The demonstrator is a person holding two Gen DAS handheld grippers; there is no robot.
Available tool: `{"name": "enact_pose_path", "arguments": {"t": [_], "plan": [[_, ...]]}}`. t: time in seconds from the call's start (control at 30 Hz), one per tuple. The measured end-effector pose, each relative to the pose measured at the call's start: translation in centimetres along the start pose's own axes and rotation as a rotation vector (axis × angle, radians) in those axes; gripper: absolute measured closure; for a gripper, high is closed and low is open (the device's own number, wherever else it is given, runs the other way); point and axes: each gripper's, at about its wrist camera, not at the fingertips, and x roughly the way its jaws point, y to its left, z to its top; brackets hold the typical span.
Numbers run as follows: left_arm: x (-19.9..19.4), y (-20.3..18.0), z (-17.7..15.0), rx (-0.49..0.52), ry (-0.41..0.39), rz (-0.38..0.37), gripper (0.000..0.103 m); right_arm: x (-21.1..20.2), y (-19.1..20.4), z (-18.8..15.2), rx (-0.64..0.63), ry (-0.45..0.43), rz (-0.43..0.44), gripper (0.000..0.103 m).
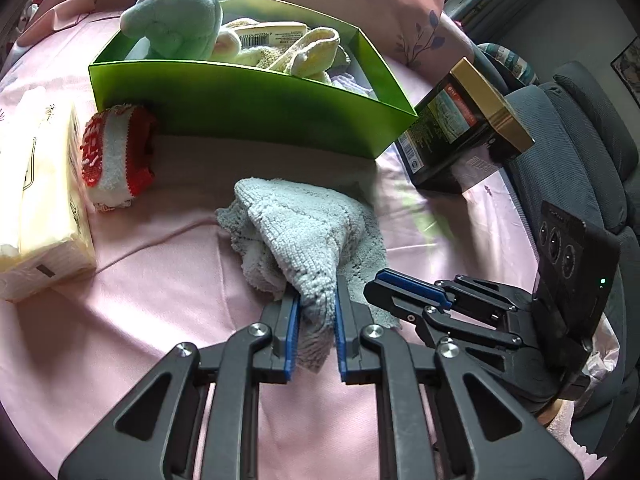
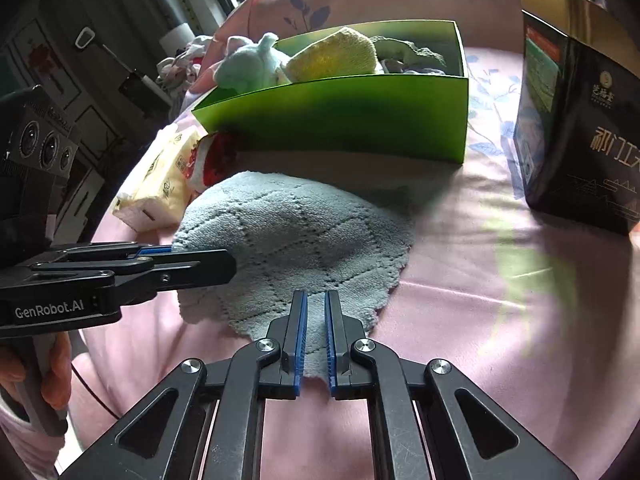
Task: Organize soft objects
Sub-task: 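Lift the grey towel with the right gripper, then carry the grey towel over the green box with the right gripper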
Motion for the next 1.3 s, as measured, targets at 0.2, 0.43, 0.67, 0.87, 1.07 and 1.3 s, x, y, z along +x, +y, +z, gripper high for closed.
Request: {"name": "enact_pose_path", "arguments": {"t": [0.2,0.43,0.67,0.87,1.07,1.3], "plan": [[-0.2,-0.6,-0.6,0.05,0.01,0.011,0.092,0.2,0.1,0.7,-0.049,-0.024,-0.01,0.057],[0.3,0.4,-0.1,0.023,0.033,0.005,0.092,2.4,1.4,3.7,-0.225,0.011,-0.04,0.034],[0.7,1.2,0.3,0.008,0.046,0.009,0.092,4.2,0.8,4.6,-0.237,0.05,0.065,0.045],[1.6,1.5,0.6,-0.002,0.052,0.025,0.092,3.6,2.2,3.6,-0.251,0.028,0.061,0.089],[1.1,1.7,0.8,-0.018,0.029,0.028,0.092,0.7,2.8,3.2,-0.184,-0.033,0.038,0.091],[-1.1,0.6,1.1,0.002,-0.028,0.003,0.091,-4.0,4.5,3.6,-0.222,-0.121,0.012,0.091]]}}
